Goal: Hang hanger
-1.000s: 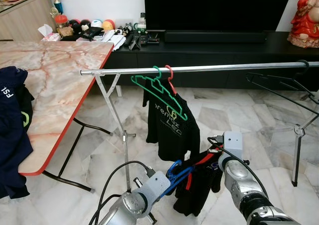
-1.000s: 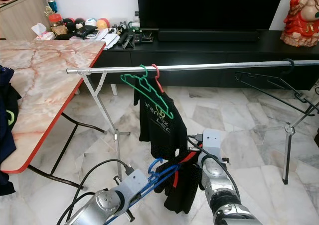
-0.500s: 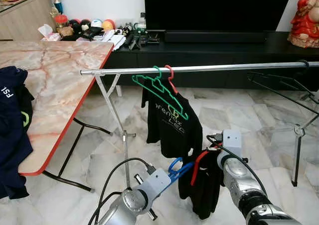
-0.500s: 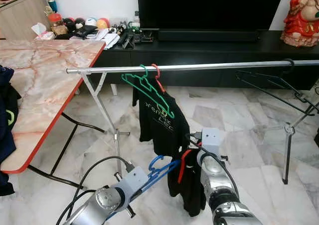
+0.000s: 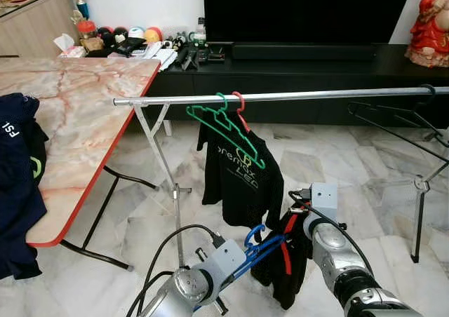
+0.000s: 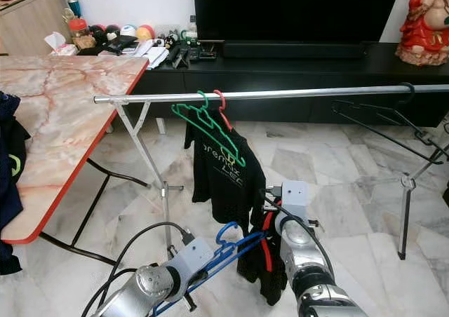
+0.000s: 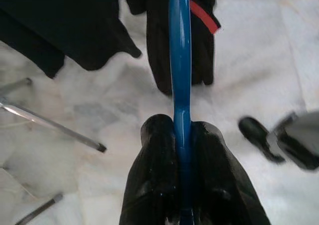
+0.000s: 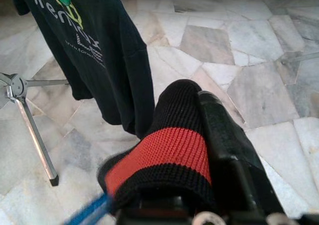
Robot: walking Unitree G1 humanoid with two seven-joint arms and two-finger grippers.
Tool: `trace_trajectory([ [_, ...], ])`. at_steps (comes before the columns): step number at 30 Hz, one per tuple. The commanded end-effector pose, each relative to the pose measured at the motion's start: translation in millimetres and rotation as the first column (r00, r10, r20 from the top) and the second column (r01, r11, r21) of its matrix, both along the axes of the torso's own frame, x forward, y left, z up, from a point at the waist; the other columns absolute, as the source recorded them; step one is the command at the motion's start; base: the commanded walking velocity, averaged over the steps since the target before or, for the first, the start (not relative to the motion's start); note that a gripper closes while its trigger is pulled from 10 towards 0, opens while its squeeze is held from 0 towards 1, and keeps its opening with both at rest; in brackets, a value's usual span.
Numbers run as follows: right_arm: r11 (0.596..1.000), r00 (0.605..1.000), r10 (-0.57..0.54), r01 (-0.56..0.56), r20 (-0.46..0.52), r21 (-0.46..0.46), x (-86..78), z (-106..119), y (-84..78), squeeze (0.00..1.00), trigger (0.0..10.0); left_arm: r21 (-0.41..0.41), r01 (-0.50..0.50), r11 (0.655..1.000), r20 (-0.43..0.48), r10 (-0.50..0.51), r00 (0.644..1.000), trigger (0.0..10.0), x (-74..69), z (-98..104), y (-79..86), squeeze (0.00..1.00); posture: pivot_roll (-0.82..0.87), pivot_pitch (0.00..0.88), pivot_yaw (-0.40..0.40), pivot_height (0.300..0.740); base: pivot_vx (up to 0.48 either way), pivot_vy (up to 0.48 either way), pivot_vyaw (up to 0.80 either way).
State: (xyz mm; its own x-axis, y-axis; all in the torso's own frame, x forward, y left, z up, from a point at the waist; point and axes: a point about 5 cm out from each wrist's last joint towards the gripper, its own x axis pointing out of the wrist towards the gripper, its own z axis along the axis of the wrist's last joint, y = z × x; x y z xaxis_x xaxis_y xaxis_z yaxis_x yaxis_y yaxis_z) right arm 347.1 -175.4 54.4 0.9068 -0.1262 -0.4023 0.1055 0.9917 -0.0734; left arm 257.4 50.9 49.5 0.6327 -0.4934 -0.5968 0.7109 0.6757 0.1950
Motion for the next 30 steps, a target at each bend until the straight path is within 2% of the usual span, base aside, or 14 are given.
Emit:
trace_trajectory([
  [1, 1.000, 1.000, 0.013, -0.013, 0.018, 0.012, 5.7, 7, 5.7, 0.00, 10.0, -0.029, -0.045, 0.999, 0.063, 0.047, 0.997, 10.0, 9.0, 10, 2.0, 0.00, -0.02, 0.060, 0.028, 0.740, 0.000, 0.000, 0.00],
  [4, 1.000, 1.000, 0.015, -0.015, 0.017, 0.013, 5.5, 7, 6.4, 0.00, 10.0, -0.060, -0.072, 0.996, 0.053, 0.075, 0.996, 10.0, 11.7, 12, 2.2, 0.00, -0.02, 0.059, 0.027, 0.740, 0.000, 0.000, 0.00],
  [7, 1.000, 1.000, 0.019, -0.019, 0.016, 0.015, 5.1, 6, 7.2, 0.00, 10.0, -0.090, -0.073, 0.993, 0.007, 0.074, 0.997, 10.0, 9.4, 9, 1.7, 0.00, -0.02, 0.057, 0.027, 0.740, 0.000, 0.000, 0.00],
  [10, 0.999, 0.999, 0.042, -0.042, 0.012, 0.020, 4.8, 6, 9.3, 0.00, 10.0, -0.102, -0.041, 0.994, -0.024, 0.039, 0.999, 10.0, 4.9, 7, -0.7, 0.00, -0.02, 0.057, 0.027, 0.740, 0.000, 0.000, 0.00],
  [11, 0.998, 0.998, 0.064, -0.064, 0.009, 0.024, 4.6, 5, 11.7, 0.00, 10.0, -0.129, -0.019, 0.991, -0.057, 0.012, 0.998, 10.0, 0.8, 6, -3.6, 0.00, -0.02, 0.057, 0.026, 0.740, 0.000, 0.000, 0.00],
  [16, 0.996, 0.996, 0.083, -0.083, 0.009, 0.022, 5.3, 6, 14.1, 0.00, 10.0, -0.158, 0.006, 0.987, -0.081, -0.019, 0.997, 10.0, -2.6, 6, -6.9, 0.00, -0.02, 0.057, 0.024, 0.740, 0.000, 0.000, 0.00],
  [20, 0.995, 0.995, 0.095, -0.095, 0.014, 0.029, 6.7, 8, 16.4, 0.00, 10.0, -0.157, 0.012, 0.988, -0.074, -0.024, 0.997, 10.0, -1.6, 7, -7.5, 0.00, -0.02, 0.055, 0.023, 0.740, 0.000, 0.000, 0.00],
  [24, 0.994, 0.995, 0.100, -0.101, 0.025, 0.031, 7.9, 10, 18.8, 0.00, 10.0, -0.137, -0.078, 0.987, -0.003, 0.078, 0.997, 10.0, 11.3, 12, -3.3, 0.00, -0.02, 0.054, 0.024, 0.740, 0.000, 0.000, 0.00],
  [30, 0.995, 0.996, 0.089, -0.090, 0.029, 0.032, 7.8, 10, 18.4, 0.00, 10.0, -0.145, -0.129, 0.981, 0.025, 0.134, 0.991, 10.0, 19.2, 16, -0.1, 0.00, -0.02, 0.053, 0.021, 0.740, 0.000, 0.000, 0.00],
])
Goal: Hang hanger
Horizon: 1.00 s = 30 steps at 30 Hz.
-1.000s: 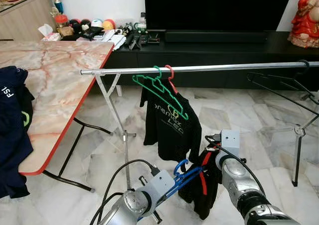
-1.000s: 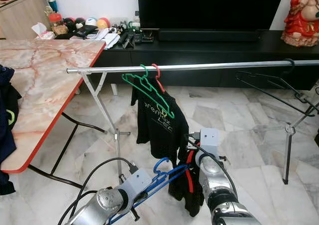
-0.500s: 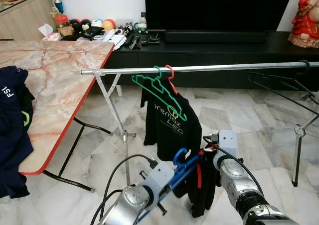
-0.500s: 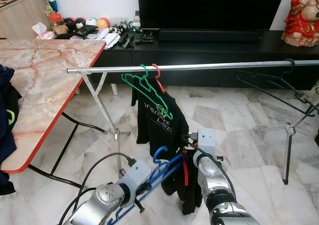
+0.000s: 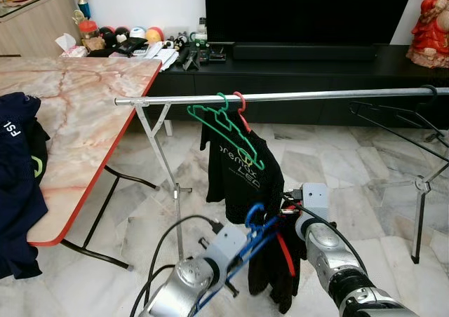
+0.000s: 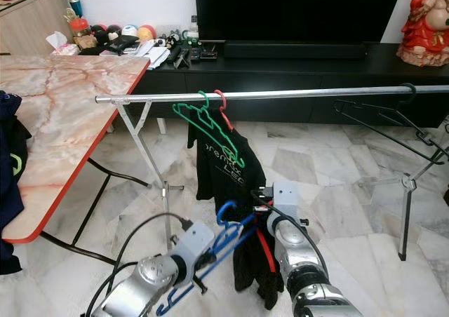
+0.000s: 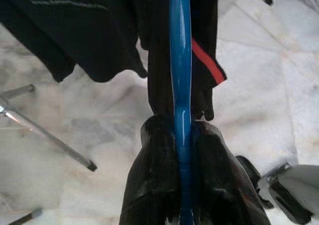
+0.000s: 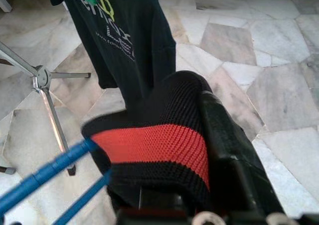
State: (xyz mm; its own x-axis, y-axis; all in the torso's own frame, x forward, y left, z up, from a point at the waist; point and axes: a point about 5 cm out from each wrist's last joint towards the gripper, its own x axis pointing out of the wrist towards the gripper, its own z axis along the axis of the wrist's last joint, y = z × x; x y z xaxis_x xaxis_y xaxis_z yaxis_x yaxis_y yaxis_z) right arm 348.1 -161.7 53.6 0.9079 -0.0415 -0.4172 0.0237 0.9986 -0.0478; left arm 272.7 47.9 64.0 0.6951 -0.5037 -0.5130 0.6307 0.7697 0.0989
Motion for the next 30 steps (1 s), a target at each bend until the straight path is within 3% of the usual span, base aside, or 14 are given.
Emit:
trace_trajectory([
  [1, 1.000, 0.999, 0.009, -0.009, 0.041, 0.008, 6.9, 11, 4.8, 0.00, 10.0, 0.000, -0.017, 1.000, 0.010, 0.017, 1.000, 10.0, 3.7, 1, 1.9, 0.00, -0.02, 0.053, 0.021, 0.740, 0.000, 0.000, 0.00],
  [7, 0.995, 0.993, 0.099, -0.101, 0.064, 0.020, 7.2, 12, 15.1, 0.00, 10.0, -0.022, 0.100, 0.995, -0.040, -0.101, 0.994, 10.0, -8.3, -3, -10.3, 0.00, -0.02, 0.048, 0.022, 0.740, 0.000, 0.000, 0.00],
  [17, 0.973, 0.973, 0.205, -0.215, 0.105, 0.086, 7.8, 19, 31.0, 0.00, 10.0, -0.086, 0.048, 0.995, -0.029, -0.050, 0.998, 10.0, -0.3, 1, -13.6, 0.00, -0.02, 0.047, 0.021, 0.740, 0.000, 0.000, 0.00],
  [21, 0.975, 0.975, 0.165, -0.184, 0.148, 0.127, 9.4, 26, 30.6, 0.00, 10.0, -0.084, -0.029, 0.996, 0.020, 0.031, 0.999, 10.0, 9.0, 6, -10.5, 0.00, -0.03, 0.048, 0.019, 0.740, 0.000, 0.000, 0.00],
  [25, 0.989, 0.984, 0.081, -0.099, 0.157, 0.109, 8.7, 27, 16.9, 0.00, 10.0, -0.097, -0.093, 0.991, 0.054, 0.099, 0.994, 10.0, 17.0, 11, -6.6, 0.00, -0.03, 0.051, 0.019, 0.740, 0.000, 0.000, 0.00],
  [30, 0.988, 0.988, 0.043, -0.064, 0.145, 0.144, 5.9, 23, 12.3, 0.00, 10.0, -0.104, -0.088, 0.991, 0.057, 0.094, 0.994, 10.0, 18.2, 12, -8.3, 0.00, -0.03, 0.048, 0.015, 0.740, 0.000, 0.000, 0.00],
])
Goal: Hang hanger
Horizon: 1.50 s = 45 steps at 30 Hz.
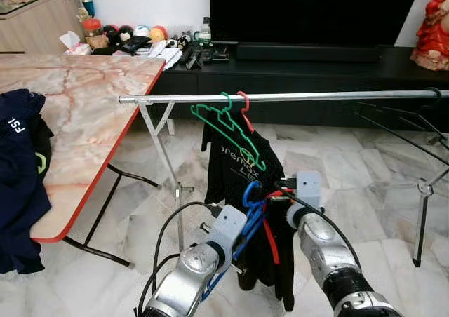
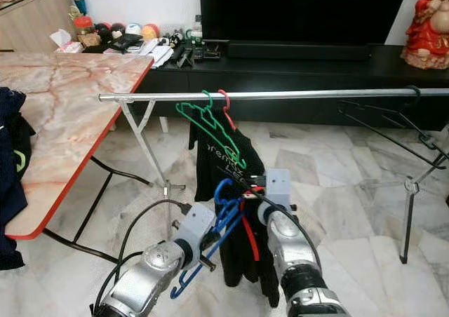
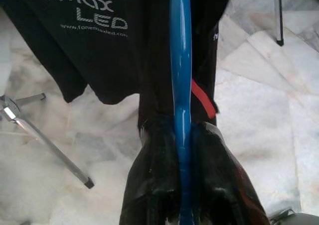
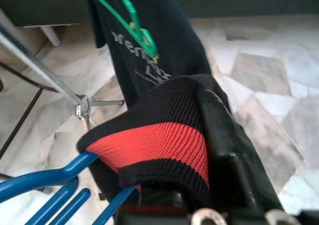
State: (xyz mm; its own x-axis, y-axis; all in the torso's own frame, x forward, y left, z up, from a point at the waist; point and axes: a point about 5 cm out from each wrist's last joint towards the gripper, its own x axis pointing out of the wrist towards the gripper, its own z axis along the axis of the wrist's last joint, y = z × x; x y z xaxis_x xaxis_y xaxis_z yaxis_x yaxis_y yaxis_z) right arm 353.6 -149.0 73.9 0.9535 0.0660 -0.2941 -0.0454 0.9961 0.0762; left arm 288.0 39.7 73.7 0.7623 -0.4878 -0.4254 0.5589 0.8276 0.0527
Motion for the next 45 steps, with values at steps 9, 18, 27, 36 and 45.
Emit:
trace_trajectory([
  [9, 0.907, 0.888, 0.416, -0.419, 0.197, -0.025, -12.5, 28, 31.1, 0.00, 10.0, -0.060, 0.055, 0.997, -0.029, -0.057, 0.998, 10.0, -3.2, -1, -9.2, 0.00, -0.03, 0.051, 0.014, 0.740, 0.000, 0.000, 0.00],
  [18, 0.803, 0.785, 0.595, -0.590, 0.171, -0.083, -34.6, 23, 36.9, 0.00, 10.0, -0.090, 0.045, 0.995, -0.026, -0.048, 0.999, 10.0, -0.2, 3, -9.8, 0.00, -0.04, 0.053, 0.019, 0.740, 0.000, 0.000, 0.00],
  [27, 0.950, 0.951, 0.305, -0.299, 0.056, -0.093, -20.6, 9, -2.8, 0.00, 10.0, -0.102, 0.022, 0.995, -0.004, -0.023, 1.000, 10.0, 2.9, 5, -6.9, 0.00, -0.04, 0.057, 0.020, 0.740, 0.000, 0.000, 0.00],
  [36, 0.923, 0.915, 0.383, -0.383, 0.130, -0.029, -29.8, 26, -3.8, 0.00, 10.0, -0.122, 0.049, 0.991, 0.002, -0.049, 0.999, 10.0, 1.3, 6, -10.5, 0.00, -0.05, 0.060, 0.019, 0.740, 0.000, 0.000, 0.00],
  [45, 0.770, 0.787, 0.615, -0.615, -0.058, -0.171, -53.7, 12, 10.1, 0.00, 10.0, -0.175, 0.031, 0.984, 0.104, -0.013, 0.995, 10.0, 9.6, 22, -8.4, 0.00, -0.05, 0.064, 0.011, 0.740, 0.000, 0.000, 0.00],
])
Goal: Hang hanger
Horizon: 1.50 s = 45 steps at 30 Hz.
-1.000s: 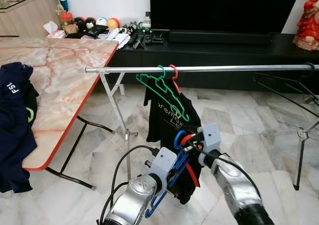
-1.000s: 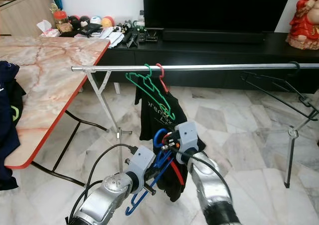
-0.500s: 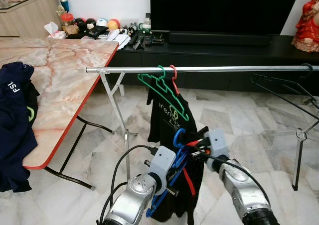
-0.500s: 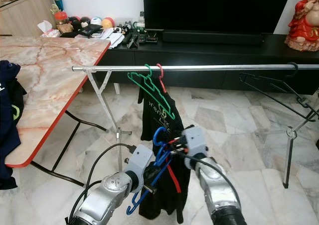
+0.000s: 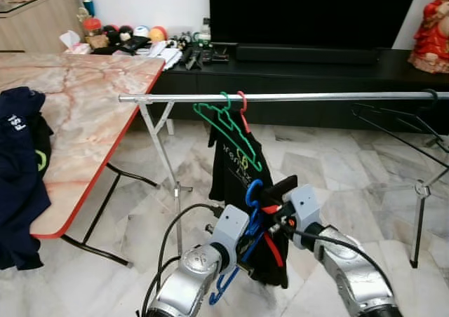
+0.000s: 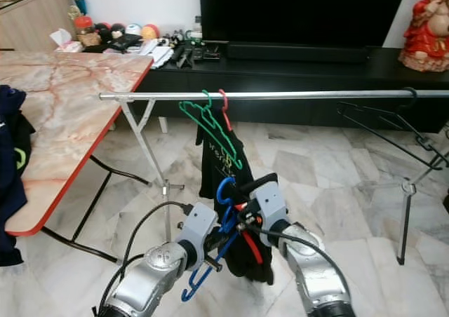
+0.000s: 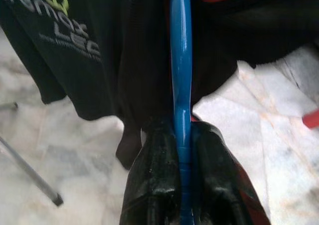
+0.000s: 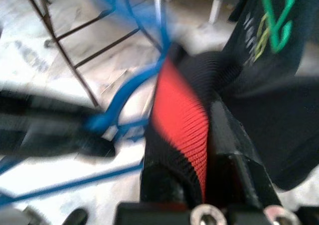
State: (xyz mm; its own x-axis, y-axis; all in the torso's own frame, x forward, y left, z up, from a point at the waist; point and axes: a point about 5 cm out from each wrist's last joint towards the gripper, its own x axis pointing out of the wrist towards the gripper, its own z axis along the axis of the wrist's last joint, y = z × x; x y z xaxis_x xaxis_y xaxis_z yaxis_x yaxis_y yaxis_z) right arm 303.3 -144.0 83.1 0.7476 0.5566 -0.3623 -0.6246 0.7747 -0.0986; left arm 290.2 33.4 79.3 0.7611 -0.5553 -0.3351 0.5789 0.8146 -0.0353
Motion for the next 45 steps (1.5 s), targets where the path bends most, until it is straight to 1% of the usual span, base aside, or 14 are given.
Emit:
trace_trajectory([
  [1, 0.998, 0.998, 0.059, -0.059, 0.011, 0.025, -6.6, 6, 5.4, 0.00, 10.0, -0.065, -0.004, 0.998, 0.073, 0.008, 0.997, 10.0, 7.8, 17, -2.4, 0.00, -0.05, 0.066, 0.011, 0.740, 0.000, 0.000, 0.00],
  [10, 0.985, 0.987, 0.152, -0.156, 0.058, 0.069, -19.4, 22, -3.5, 0.00, 10.0, -0.091, 0.006, 0.996, 0.065, 0.000, 0.998, 10.0, 6.4, 16, -3.8, 0.00, -0.06, 0.069, 0.012, 0.740, 0.000, 0.000, 0.00],
  [13, 0.997, 0.995, 0.073, -0.074, 0.067, 0.019, -12.1, 21, -14.0, 0.00, 10.0, -0.099, 0.017, 0.995, 0.068, -0.010, 0.998, 10.0, 5.2, 16, -5.2, 0.00, -0.06, 0.071, 0.013, 0.740, 0.000, 0.000, 0.00],
  [16, 0.999, 0.994, 0.005, -0.009, 0.105, 0.037, -5.1, 27, -18.0, 0.00, 10.0, -0.114, 0.026, 0.993, 0.063, -0.019, 0.998, 10.0, 4.2, 16, -6.5, 0.00, -0.06, 0.074, 0.013, 0.740, 0.000, 0.000, 0.00],
  [18, 0.998, 0.993, -0.019, 0.012, 0.116, 0.063, -1.7, 33, -16.6, 0.00, 10.0, -0.136, 0.034, 0.990, 0.062, -0.025, 0.998, 10.0, 3.1, 16, -7.9, 0.00, -0.06, 0.076, 0.013, 0.740, 0.000, 0.000, 0.00],
  [22, 0.998, 0.992, 0.029, -0.036, 0.119, 0.059, -5.3, 35, -9.7, 0.00, 10.0, -0.199, 0.046, 0.979, 0.054, -0.036, 0.998, 10.0, 1.6, 18, -9.9, 0.00, -0.06, 0.075, 0.012, 0.740, 0.000, 0.000, 0.00],
  [25, 0.996, 0.989, 0.051, -0.061, 0.142, 0.071, -6.6, 40, -6.5, 0.00, 10.0, -0.289, 0.103, 0.952, 0.012, -0.103, 0.995, 10.0, -3.3, 19, -14.4, 0.00, -0.07, 0.074, 0.013, 0.740, 0.000, 0.000, 0.00],
  [26, 0.993, 0.983, 0.077, -0.091, 0.167, 0.074, -8.2, 44, -4.2, 0.00, 10.0, -0.305, 0.169, 0.937, -0.003, -0.179, 0.984, 10.0, -8.2, 17, -17.1, 0.00, -0.07, 0.072, 0.014, 0.740, 0.000, 0.000, 0.00],
  [30, 0.992, 0.981, 0.089, -0.103, 0.173, 0.072, -9.4, 47, -3.3, 0.00, 10.0, -0.326, 0.214, 0.921, -0.007, -0.229, 0.973, 10.0, -11.6, 17, -19.3, 0.00, -0.07, 0.069, 0.017, 0.740, 0.000, 0.000, 0.00],
  [35, 0.993, 0.982, 0.092, -0.103, 0.163, 0.058, -10.2, 45, -3.9, 0.00, 10.0, -0.340, 0.202, 0.919, 0.004, -0.213, 0.977, 10.0, -10.2, 18, -18.6, 0.00, -0.07, 0.069, 0.016, 0.740, 0.000, 0.000, 0.00],
  [36, 0.993, 0.983, 0.092, -0.102, 0.159, 0.052, -10.2, 44, -4.2, 0.43, 10.0, -0.342, 0.199, 0.918, 0.006, -0.209, 0.978, 10.0, -9.9, 18, -18.2, 0.00, -0.07, 0.071, 0.016, 0.740, 0.000, 0.000, 0.00],
  [37, 0.994, 0.983, 0.092, -0.101, 0.156, 0.048, -10.3, 44, -4.3, 0.43, 10.0, -0.344, 0.196, 0.918, 0.007, -0.207, 0.978, 10.0, -9.7, 18, -17.9, 0.00, -0.07, 0.071, 0.016, 0.740, 0.000, 0.000, 0.00],
  [38, 0.993, 0.983, 0.098, -0.106, 0.153, 0.045, -11.3, 43, -4.2, 1.00, 10.0, -0.349, 0.190, 0.918, 0.015, -0.197, 0.980, 10.0, -9.1, 19, -16.6, 0.00, -0.07, 0.072, 0.015, 0.740, 0.000, 0.000, 0.00],
  [45, 0.996, 0.984, 0.088, -0.091, 0.154, 0.013, -12.0, 44, -7.0, 1.00, 10.0, -0.396, 0.145, 0.907, 0.053, -0.135, 0.989, 10.0, -4.8, 25, -13.2, 0.00, -0.07, 0.077, 0.012, 0.740, 0.000, 0.000, 0.00],
])
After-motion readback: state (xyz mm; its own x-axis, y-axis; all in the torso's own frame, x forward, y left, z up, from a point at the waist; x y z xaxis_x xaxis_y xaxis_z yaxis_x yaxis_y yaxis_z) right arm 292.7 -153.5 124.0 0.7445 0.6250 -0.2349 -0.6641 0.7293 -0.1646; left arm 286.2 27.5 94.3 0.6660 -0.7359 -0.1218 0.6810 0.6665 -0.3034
